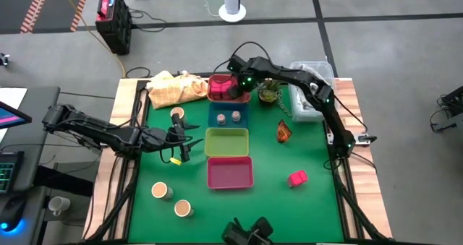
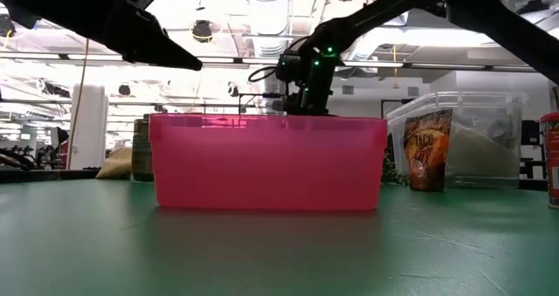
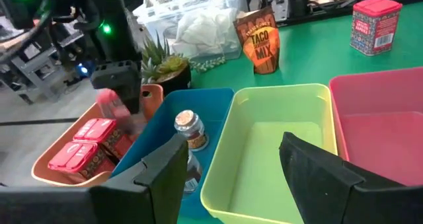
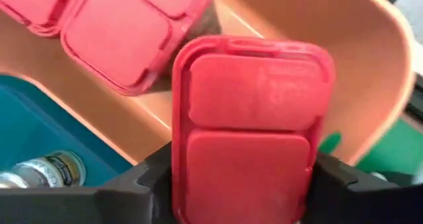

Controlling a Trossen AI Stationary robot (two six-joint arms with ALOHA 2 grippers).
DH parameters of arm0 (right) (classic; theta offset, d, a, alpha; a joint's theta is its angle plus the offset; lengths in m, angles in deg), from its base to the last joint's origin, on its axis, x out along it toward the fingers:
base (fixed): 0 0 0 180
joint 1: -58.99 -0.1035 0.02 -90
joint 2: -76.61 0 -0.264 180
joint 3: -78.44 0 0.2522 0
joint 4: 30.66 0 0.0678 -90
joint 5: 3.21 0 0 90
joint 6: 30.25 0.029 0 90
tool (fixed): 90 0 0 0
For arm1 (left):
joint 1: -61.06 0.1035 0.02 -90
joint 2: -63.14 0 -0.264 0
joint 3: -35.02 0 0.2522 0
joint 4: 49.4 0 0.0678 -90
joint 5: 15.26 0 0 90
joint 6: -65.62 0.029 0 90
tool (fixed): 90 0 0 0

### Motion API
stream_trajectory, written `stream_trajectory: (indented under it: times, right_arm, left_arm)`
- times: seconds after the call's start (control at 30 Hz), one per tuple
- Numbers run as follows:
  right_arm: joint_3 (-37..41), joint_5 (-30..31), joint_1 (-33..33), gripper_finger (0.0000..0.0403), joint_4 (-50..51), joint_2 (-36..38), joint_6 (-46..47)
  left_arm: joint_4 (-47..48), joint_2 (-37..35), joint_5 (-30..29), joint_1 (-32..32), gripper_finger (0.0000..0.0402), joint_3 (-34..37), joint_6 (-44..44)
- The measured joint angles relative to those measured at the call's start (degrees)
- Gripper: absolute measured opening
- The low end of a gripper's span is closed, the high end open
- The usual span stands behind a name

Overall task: Sort spices by type
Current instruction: Put the red seasoning can into the orange bin

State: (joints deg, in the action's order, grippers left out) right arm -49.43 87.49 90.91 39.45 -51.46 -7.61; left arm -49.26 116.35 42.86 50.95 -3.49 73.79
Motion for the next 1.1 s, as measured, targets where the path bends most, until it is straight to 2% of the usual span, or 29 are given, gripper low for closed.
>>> stream_trajectory:
  times: [0.17,0.43,0.67,0.87,1.0,1.1]
  right_arm:
    - [-0.04,-3.27,0.09,0.0291,-3.79,-0.36,0.17]
    - [-0.04,-4.10,0.48,0.0340,-3.56,-0.36,2.24]
    - [-2.83,-4.08,0.07,0.0344,-2.33,-0.33,-1.54]
    - [-10.30,-3.20,-1.34,0.0343,4.98,-0.07,-15.07]
    - [-11.49,0.55,-2.71,0.0341,6.17,-0.01,-16.76]
    - [-11.44,1.22,-2.77,0.0341,7.30,-0.63,-16.94]
  left_arm:
    - [0.18,0.00,-0.02,0.00,0.0226,0.00,0.44]
    - [0.97,0.00,-0.02,0.00,0.0226,-0.02,0.48]
    - [2.48,0.00,-0.04,0.00,0.0226,-0.02,0.52]
    - [3.99,0.00,-0.03,0.00,0.0226,-0.02,-0.25]
    - [3.52,0.00,-0.02,0.00,0.0226,-0.02,-0.11]
    - [3.52,-0.02,-0.04,0.00,0.0226,-0.02,0.06]
